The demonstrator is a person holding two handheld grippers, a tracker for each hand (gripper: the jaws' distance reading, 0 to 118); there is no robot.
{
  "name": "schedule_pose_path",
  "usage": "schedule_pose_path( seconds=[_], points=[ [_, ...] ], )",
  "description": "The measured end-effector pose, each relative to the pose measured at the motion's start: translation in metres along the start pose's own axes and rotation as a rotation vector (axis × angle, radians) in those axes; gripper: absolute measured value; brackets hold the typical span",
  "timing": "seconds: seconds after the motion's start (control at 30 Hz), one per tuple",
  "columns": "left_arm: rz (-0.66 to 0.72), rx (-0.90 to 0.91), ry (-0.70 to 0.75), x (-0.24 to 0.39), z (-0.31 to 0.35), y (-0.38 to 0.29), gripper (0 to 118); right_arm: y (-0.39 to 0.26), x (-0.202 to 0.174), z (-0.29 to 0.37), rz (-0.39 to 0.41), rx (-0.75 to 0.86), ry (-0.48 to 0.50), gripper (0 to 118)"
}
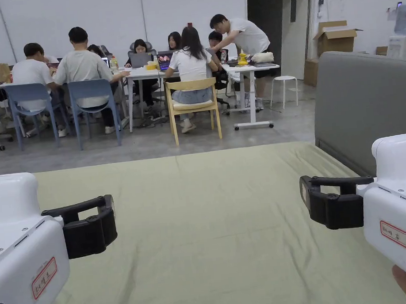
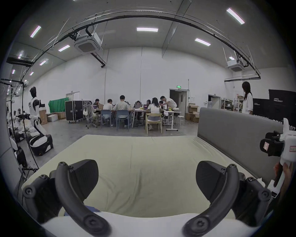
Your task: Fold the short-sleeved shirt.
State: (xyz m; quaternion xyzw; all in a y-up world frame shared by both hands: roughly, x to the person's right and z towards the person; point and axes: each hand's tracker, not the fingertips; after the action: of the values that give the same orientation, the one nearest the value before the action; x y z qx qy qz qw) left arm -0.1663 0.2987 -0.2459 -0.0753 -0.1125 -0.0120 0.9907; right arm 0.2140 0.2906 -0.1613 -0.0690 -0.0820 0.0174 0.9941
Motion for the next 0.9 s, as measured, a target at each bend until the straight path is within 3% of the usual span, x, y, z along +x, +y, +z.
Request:
schedule_pose_path(
  seconds=[0.9],
  points=[
    [0.023, -0.012, 0.018, -0.0077, -0.0005, -0.0031, 118, -0.0037, -0.0053, -0.0065, 0.004, -0.006, 0.008, 118]
  ],
)
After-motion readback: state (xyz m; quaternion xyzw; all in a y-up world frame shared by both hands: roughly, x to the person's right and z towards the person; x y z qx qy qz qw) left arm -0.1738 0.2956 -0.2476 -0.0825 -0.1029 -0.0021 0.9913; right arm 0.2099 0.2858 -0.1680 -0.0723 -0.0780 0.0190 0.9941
